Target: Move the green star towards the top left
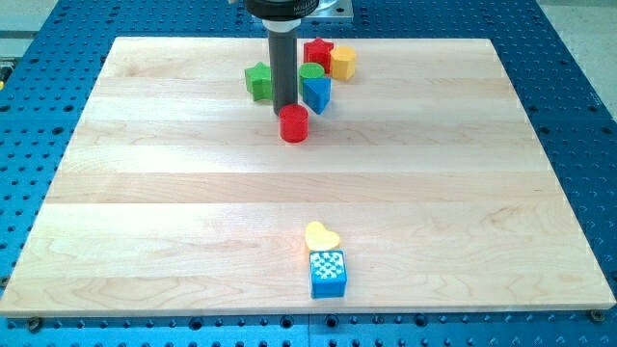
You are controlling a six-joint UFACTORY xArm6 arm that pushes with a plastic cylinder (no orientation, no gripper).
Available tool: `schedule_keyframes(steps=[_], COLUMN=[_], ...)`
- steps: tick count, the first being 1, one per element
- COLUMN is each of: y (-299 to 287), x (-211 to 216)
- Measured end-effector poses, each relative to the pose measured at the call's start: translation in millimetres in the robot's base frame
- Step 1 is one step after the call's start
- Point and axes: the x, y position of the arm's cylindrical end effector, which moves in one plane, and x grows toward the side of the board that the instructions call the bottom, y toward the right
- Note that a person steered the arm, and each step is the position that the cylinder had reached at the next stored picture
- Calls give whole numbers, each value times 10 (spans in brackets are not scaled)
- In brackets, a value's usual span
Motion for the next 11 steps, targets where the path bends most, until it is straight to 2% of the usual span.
schedule_keyframes(steps=[1,2,6,7,8,9,11], y=[24,9,-1472,-1569,-1231,-538,-403], x=[-222,-223,-222,-317,-241,-209,-518])
